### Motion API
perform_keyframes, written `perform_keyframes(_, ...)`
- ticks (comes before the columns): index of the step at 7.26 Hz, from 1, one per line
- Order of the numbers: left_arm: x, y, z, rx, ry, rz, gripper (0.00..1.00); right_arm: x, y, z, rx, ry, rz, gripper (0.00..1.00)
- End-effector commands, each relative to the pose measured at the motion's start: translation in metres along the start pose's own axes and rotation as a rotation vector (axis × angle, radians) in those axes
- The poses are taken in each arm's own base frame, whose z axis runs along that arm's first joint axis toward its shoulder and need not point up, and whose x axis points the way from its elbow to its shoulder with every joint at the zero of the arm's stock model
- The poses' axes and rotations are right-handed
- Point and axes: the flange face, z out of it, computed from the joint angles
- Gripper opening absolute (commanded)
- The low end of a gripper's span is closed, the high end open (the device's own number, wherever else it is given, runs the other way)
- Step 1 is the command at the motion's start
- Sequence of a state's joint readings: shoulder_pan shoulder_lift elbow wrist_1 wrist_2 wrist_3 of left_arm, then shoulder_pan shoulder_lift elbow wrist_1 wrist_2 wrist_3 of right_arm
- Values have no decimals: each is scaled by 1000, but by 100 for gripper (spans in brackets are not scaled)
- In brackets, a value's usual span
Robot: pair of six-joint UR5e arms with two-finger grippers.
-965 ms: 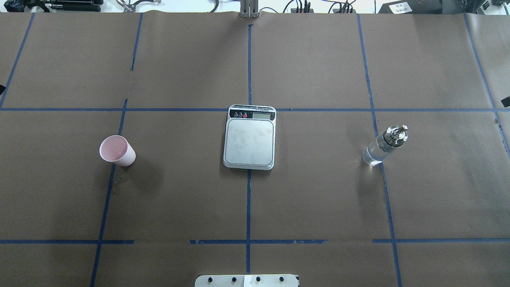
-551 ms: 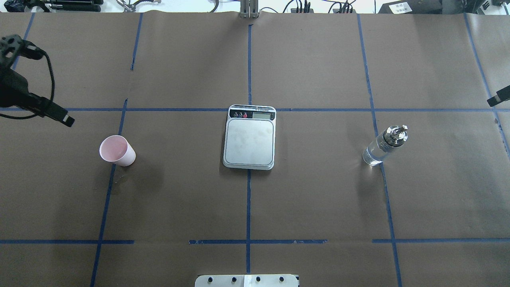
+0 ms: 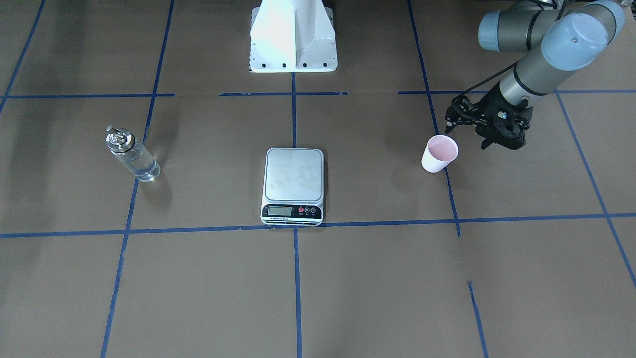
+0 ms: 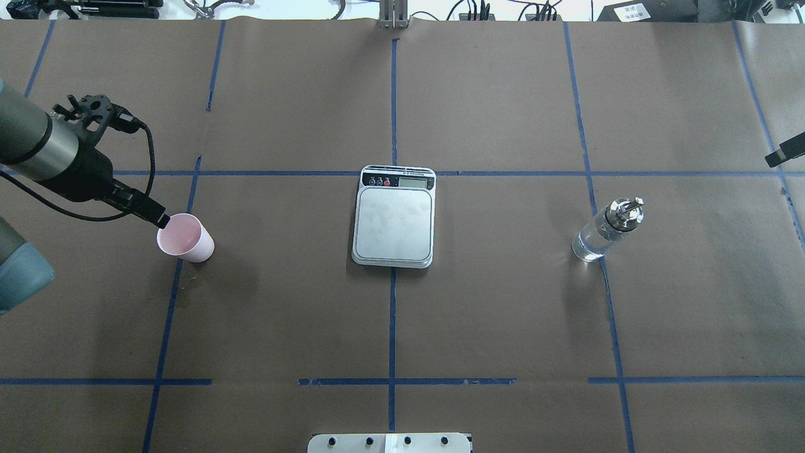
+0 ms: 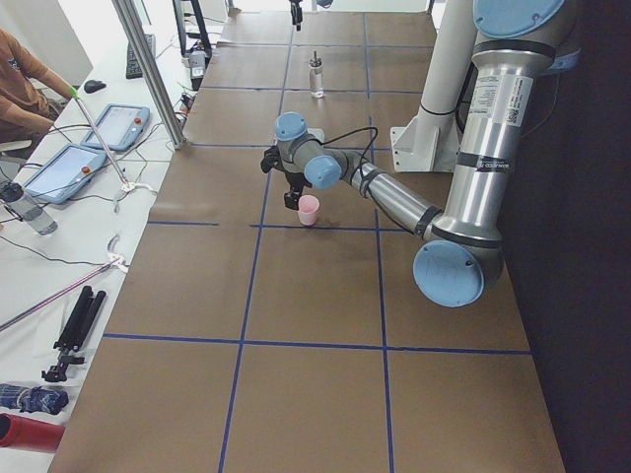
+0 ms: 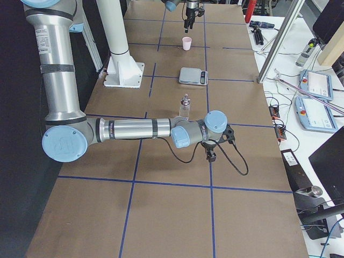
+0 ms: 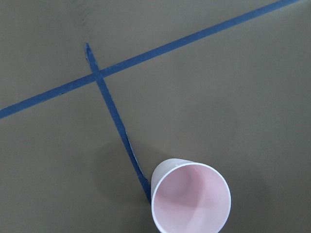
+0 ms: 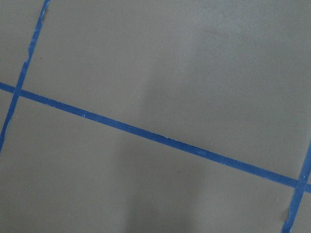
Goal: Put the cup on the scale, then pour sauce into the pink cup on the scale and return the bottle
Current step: 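Reach the left gripper down to the pink cup and grasp it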
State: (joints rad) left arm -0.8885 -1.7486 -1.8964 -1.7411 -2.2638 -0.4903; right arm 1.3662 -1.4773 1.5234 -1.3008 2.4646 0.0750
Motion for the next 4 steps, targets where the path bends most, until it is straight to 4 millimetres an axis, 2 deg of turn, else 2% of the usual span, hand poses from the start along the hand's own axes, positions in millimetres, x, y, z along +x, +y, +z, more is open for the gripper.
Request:
perform_keyframes(1, -7, -2, 20, -20, -29, -9, 94, -1, 0, 3, -6, 0, -1, 100)
perform_keyframes(2, -9, -13, 28, -25, -39, -14, 94, -1, 1, 7, -14, -1, -1, 100)
perform_keyframes(3, -11, -13, 31, -32, -42, -18, 94, -3, 1, 12, -22, -4, -5, 100)
perform_keyframes(4, -6, -14, 44, -51, -40, -17, 93, -4, 1, 13, -25, -4, -6, 100)
